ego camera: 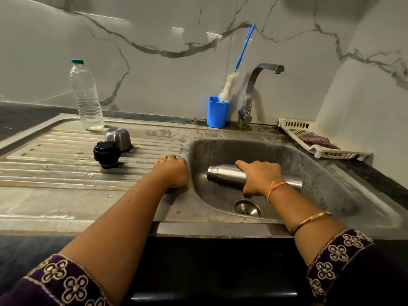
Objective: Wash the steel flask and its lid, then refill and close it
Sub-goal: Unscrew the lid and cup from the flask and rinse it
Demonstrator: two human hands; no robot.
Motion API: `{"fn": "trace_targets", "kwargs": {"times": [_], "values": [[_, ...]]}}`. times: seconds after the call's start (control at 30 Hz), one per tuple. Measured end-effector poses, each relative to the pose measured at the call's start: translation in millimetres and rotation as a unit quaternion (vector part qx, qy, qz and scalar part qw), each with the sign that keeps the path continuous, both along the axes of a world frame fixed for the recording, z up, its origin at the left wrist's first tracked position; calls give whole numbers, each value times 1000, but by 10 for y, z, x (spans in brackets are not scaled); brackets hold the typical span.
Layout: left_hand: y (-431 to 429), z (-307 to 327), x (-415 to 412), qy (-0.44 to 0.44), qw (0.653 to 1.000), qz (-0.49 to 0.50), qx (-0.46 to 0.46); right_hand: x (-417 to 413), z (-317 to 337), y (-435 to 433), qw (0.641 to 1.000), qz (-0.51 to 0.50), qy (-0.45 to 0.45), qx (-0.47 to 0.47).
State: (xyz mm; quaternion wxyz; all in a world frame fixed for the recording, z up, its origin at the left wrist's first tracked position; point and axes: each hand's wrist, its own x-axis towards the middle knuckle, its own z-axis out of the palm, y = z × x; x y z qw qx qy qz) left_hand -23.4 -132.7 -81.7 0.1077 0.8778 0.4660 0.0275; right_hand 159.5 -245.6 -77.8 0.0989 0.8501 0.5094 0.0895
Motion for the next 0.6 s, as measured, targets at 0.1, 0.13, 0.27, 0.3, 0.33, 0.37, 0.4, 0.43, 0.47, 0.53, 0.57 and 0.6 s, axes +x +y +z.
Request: {"fn": "trace_targets", "kwargs": {"times": [0.1, 0.13, 0.27, 0.3, 0.33, 0.37, 0.4, 0.43, 0.47, 0.53, 0.57, 0.6], "values": [[-3, -3, 3, -1, 1000, 4, 0, -11, -9, 6, 1000, 6, -11, 0], [-1, -2, 3, -1, 1000, 4, -2, -18, -15, 12, 1000, 7, -15, 2], [-16, 3, -9, -5, 1000, 3, 0, -48, -38, 27, 999, 14, -33, 3], [-23, 9, -13, -5, 1000, 2, 1, -52, -44, 28, 999, 16, -39, 4], [-29, 12, -14, -4, 1000, 1, 2, -56, -47, 26, 999, 18, -43, 5], [-34, 10, -16, -3, 1000, 1, 1, -57, -60, 23, 999, 20, -47, 5], [-34, 8, -16, -2, 1000, 0, 3, -57, -70, 25, 998, 22, -52, 5], [-32, 4, -18, -2, 1000, 0, 4, -58, -80, 28, 998, 25, -58, 4], [-27, -1, -18, -1, 1000, -1, 5, -62, -87, 34, 998, 26, -64, 2], [-25, -4, -16, -1, 1000, -2, 5, -71, -95, 53, 997, 31, -73, -5], [-27, 0, -16, -1, 1000, -2, 6, -75, -99, 63, 996, 34, -77, -9], [-32, 3, -16, 0, 1000, -2, 6, -81, -103, 69, 996, 35, -80, -12]]}}
